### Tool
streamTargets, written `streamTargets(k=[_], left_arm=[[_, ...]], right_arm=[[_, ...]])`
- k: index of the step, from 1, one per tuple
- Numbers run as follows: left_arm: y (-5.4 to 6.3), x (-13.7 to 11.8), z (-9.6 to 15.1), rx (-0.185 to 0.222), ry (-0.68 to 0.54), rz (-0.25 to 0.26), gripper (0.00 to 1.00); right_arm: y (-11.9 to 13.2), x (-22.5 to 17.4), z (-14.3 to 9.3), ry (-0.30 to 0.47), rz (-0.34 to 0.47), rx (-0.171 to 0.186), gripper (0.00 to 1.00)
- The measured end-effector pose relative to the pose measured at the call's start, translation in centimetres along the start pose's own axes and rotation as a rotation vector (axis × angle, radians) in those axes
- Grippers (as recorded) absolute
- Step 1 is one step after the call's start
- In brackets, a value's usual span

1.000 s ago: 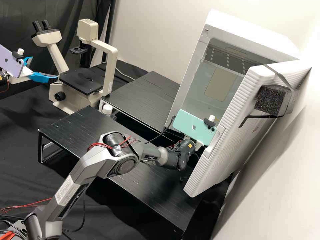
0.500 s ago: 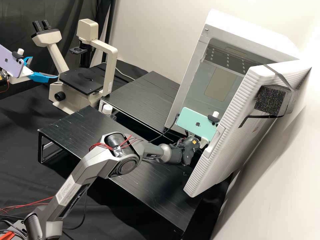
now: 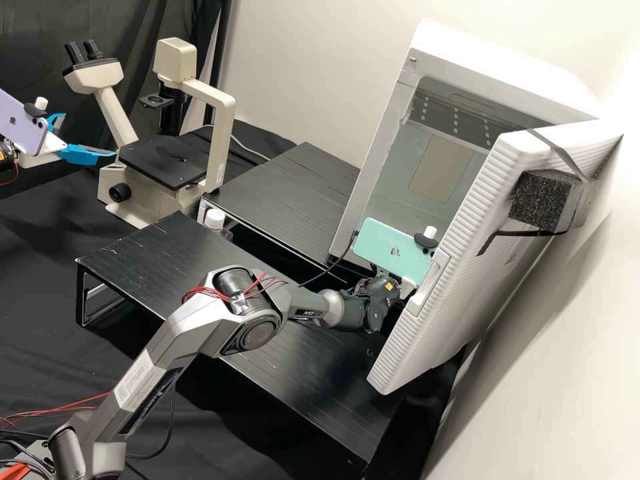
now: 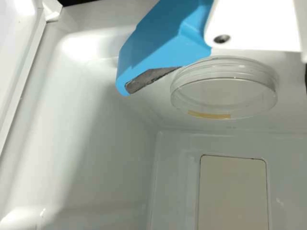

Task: Take out the petri dish and place it under the microscope.

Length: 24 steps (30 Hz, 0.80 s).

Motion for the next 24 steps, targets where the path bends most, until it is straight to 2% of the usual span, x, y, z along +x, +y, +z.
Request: streamTargets(k=[6,7,24], left_arm=[[0.00,0.00,0.00,0.000,0.000,0.000,1.00],[0.00,0.00,0.00,0.000,0.000,0.000,1.00],[0.00,0.00,0.00,0.000,0.000,0.000,1.00]], right_arm=[[0.00,0.00,0.00,0.000,0.000,0.000,1.00],[0.00,0.00,0.00,0.000,0.000,0.000,0.00],[-0.06,0.03,-0.07,0.001,-0.001,0.000,0.00]])
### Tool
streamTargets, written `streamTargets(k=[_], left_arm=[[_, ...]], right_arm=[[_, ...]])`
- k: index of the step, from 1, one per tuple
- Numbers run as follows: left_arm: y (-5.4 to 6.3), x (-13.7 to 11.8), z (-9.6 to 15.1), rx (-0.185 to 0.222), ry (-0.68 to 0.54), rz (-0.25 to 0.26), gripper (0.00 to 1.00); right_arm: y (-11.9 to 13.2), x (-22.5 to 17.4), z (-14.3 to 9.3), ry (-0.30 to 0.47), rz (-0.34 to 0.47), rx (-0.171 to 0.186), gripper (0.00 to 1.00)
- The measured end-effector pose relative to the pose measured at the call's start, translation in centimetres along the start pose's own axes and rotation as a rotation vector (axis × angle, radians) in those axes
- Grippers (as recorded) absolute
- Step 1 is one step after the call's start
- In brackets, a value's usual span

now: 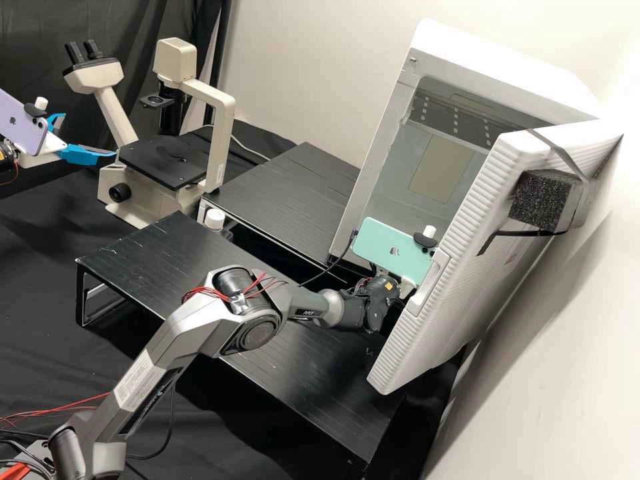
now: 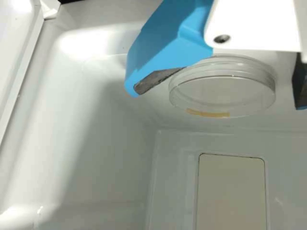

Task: Take out the petri dish and place it under the microscope.

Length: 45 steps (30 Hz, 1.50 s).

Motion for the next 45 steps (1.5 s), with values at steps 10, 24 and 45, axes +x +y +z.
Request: streamTargets(k=[10,24,45], left_arm=[[0.00,0.00,0.00,0.000,0.000,0.000,1.00],[0.00,0.00,0.00,0.000,0.000,0.000,1.00],[0.00,0.00,0.00,0.000,0.000,0.000,1.00]], right_arm=[[-0.27,0.12,-0.31,0.007,-0.006,0.000,0.00],[-0.31,0.15,-0.37,0.008,-0.007,0.000,0.00],[-0.48,0.09,-0.34,0.014,-0.009,0.003,0.00]])
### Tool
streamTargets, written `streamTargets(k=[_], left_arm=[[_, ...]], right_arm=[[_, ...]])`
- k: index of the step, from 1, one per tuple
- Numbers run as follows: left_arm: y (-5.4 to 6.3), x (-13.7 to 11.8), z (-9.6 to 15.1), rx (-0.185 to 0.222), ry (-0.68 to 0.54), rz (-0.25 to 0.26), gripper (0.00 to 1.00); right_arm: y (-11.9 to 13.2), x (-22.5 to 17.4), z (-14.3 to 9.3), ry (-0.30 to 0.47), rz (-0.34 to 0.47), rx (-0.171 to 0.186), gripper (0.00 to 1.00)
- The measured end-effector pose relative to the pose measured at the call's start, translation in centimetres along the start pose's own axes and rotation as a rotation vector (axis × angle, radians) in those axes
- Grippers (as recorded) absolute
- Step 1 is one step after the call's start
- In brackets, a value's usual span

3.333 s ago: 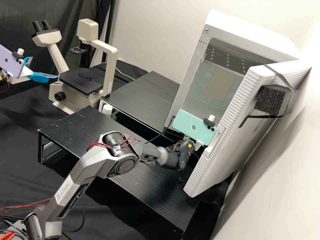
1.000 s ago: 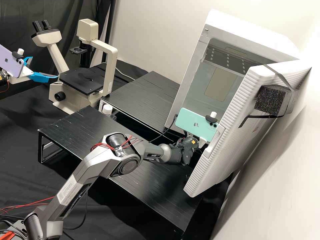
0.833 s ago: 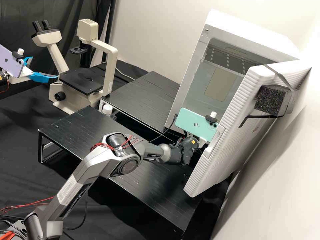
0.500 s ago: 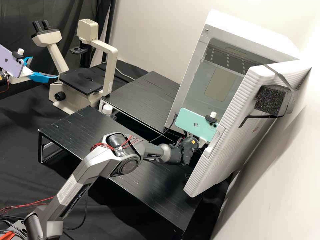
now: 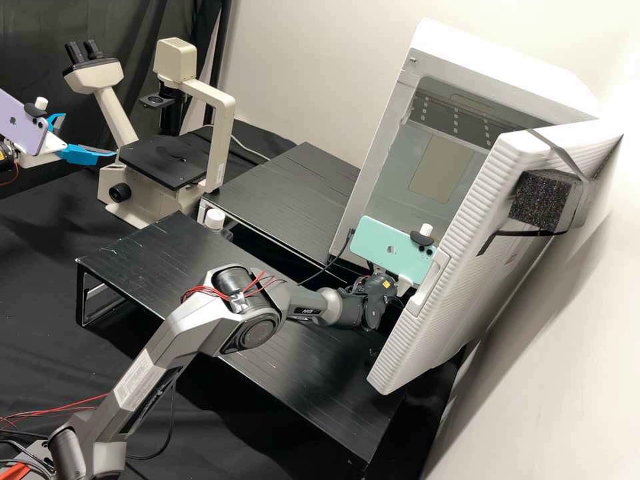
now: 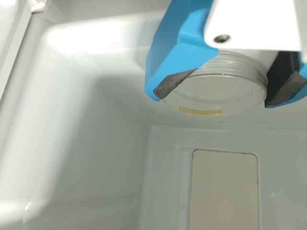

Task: Take out the petri dish and place it under the microscope.

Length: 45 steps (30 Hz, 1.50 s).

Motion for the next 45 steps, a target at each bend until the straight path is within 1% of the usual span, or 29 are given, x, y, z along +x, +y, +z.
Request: streamTargets(k=[4,11,18,21,26,29,33,35,37,40,42,45], left_arm=[[0.0,0.0,0.0,0.000,0.000,0.000,1.00],[0.0,0.0,0.0,0.000,0.000,0.000,1.00],[0.0,0.0,0.0,0.000,0.000,0.000,1.00],[0.0,0.0,0.0,0.000,0.000,0.000,1.00],[0.0,0.0,0.0,0.000,0.000,0.000,1.00],[0.0,0.0,0.0,0.000,0.000,0.000,1.00],[0.0,0.0,0.0,0.000,0.000,0.000,1.00],[0.0,0.0,0.0,0.000,0.000,0.000,1.00],[0.0,0.0,0.0,0.000,0.000,0.000,1.00],[0.0,0.0,0.0,0.000,0.000,0.000,1.00],[0.0,0.0,0.0,0.000,0.000,0.000,1.00],[0.0,0.0,0.0,0.000,0.000,0.000,1.00]], right_arm=[[-0.2,-0.5,-0.3,0.015,-0.005,0.008,0.00],[0.6,-2.8,-1.0,0.035,0.006,0.010,0.00],[1.4,-5.4,-0.5,0.027,0.020,0.020,0.00],[1.5,-6.9,-0.3,0.040,0.026,0.032,0.00],[0.6,-9.1,0.1,0.056,0.035,0.087,0.00],[-0.4,-11.0,0.5,0.074,0.050,0.119,0.00],[-1.6,-13.4,0.8,0.106,0.065,0.134,0.00],[-2.2,-14.6,0.8,0.119,0.069,0.131,0.00],[-2.8,-15.8,0.3,0.142,0.070,0.142,0.00],[-3.4,-17.5,-0.8,0.154,0.066,0.131,0.00],[-4.0,-18.7,-2.3,0.178,0.055,0.125,0.00],[-5.3,-20.0,-5.0,0.252,0.026,0.109,0.00]])
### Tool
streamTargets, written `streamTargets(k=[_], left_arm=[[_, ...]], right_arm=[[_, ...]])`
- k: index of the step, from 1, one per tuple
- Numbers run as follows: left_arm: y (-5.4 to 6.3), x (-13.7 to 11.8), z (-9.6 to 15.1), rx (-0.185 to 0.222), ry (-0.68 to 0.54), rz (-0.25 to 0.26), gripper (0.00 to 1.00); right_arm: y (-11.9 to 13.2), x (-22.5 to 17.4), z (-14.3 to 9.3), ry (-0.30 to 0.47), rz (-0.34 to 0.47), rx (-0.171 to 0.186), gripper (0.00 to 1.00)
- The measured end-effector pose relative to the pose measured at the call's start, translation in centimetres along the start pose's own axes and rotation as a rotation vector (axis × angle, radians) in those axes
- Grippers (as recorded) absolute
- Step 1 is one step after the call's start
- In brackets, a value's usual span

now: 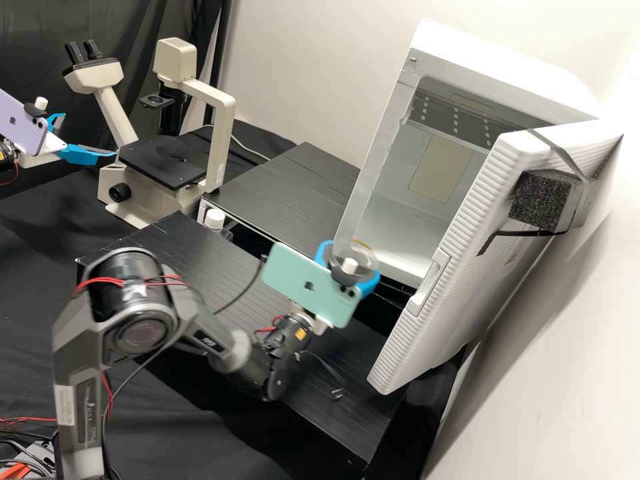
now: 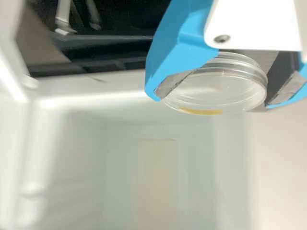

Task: Take out the petri dish and place it under the microscope.

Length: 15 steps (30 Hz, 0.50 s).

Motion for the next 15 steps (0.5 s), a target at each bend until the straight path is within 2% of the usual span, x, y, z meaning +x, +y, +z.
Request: streamTargets(k=[3,7,12,15], left_arm=[[0.0,0.0,0.0,0.000,0.000,0.000,1.00],[0.0,0.0,0.0,0.000,0.000,0.000,1.00],[0.0,0.0,0.0,0.000,0.000,0.000,1.00],[0.0,0.0,0.0,0.000,0.000,0.000,1.00]], right_arm=[[-2.2,-0.3,-2.8,0.081,-0.060,-0.021,0.00],[-5.8,-0.6,-6.5,0.212,-0.160,-0.066,0.00],[-8.6,-0.3,-9.4,0.303,-0.207,-0.043,0.00],[-9.6,0.0,-10.7,0.321,-0.211,-0.026,0.00]])
